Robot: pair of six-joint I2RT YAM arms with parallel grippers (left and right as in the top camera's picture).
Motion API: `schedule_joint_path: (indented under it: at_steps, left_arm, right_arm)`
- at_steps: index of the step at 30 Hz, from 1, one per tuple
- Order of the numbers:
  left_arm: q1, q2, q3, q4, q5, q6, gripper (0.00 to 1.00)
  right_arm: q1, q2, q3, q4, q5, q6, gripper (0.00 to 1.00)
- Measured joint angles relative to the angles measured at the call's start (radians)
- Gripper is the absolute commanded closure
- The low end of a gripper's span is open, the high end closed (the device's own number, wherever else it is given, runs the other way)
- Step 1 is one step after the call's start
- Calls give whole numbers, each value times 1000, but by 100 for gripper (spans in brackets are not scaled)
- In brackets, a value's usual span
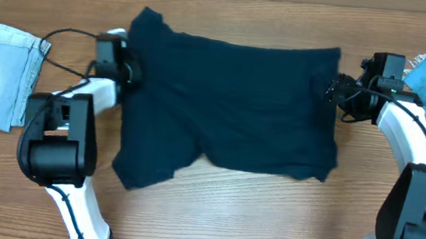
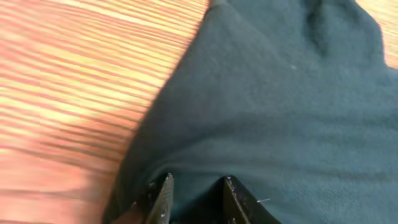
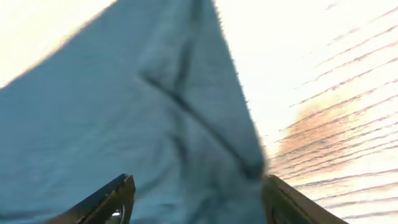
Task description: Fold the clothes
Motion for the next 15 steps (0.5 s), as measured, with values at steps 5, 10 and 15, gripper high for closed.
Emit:
schedule_joint_path:
  at_steps: [5, 10, 15]
  left_arm:
    - [15, 0, 3, -10, 2, 5, 68]
    - [9, 0, 14, -35, 1, 8, 67]
    - [9, 0, 21, -53, 2, 8, 67]
  right_arm:
    - [22, 93, 0, 57, -127, -64, 40]
    - [90, 142, 0, 155, -160, -92, 65]
    - [94, 192, 3, 140, -21, -32, 75]
